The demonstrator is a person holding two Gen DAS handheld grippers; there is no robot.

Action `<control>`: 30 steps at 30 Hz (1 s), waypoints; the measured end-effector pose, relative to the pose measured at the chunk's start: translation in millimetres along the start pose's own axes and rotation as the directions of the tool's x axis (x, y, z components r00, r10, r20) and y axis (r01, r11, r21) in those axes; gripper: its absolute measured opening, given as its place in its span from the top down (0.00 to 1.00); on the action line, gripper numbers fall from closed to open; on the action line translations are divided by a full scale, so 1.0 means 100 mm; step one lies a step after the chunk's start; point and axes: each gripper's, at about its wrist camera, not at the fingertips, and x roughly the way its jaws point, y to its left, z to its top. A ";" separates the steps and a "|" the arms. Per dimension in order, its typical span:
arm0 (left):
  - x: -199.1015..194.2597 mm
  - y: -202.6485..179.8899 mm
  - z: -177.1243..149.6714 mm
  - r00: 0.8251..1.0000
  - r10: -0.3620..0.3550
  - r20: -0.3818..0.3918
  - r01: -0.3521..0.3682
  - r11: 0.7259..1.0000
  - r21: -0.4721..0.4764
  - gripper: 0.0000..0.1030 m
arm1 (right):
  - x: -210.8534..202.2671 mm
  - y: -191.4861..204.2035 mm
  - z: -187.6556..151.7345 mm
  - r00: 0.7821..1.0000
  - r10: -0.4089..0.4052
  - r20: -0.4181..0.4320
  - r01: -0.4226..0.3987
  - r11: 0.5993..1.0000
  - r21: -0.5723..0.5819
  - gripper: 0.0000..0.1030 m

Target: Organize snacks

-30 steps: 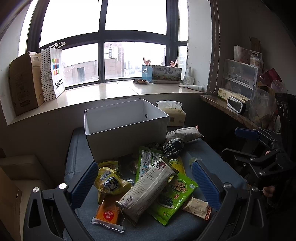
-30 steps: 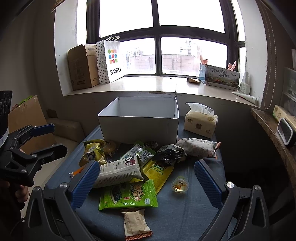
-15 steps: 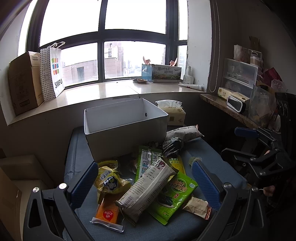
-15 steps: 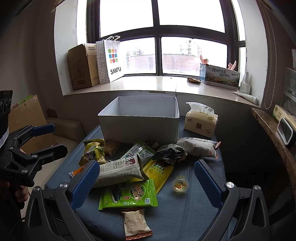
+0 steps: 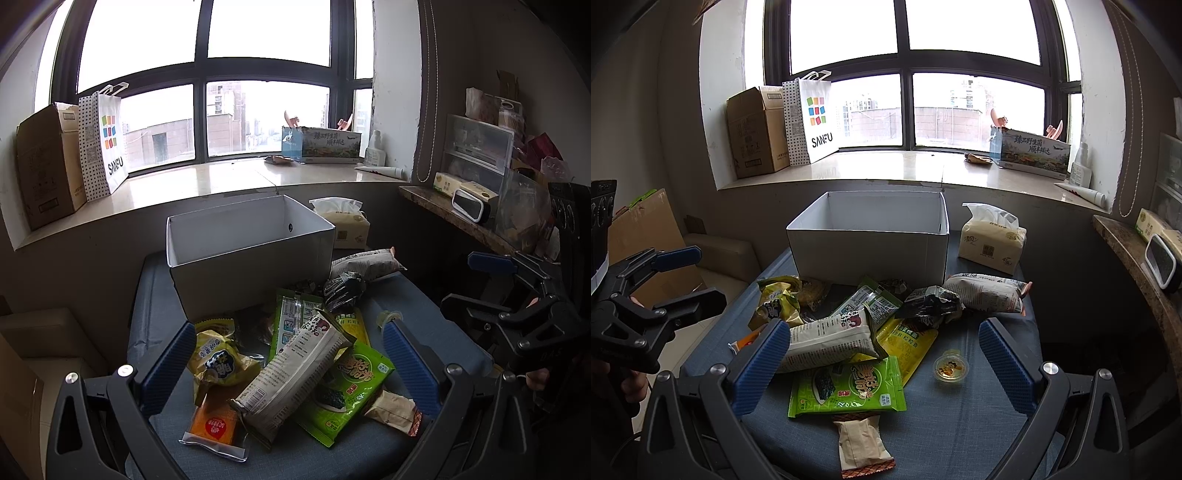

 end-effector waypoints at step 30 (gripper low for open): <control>0.07 0.06 -0.07 1.000 -0.003 -0.020 0.003 1.000 0.006 0.00 | 1.19 -1.02 0.12 0.966 -0.181 -0.186 0.131 0.960 -0.249 0.00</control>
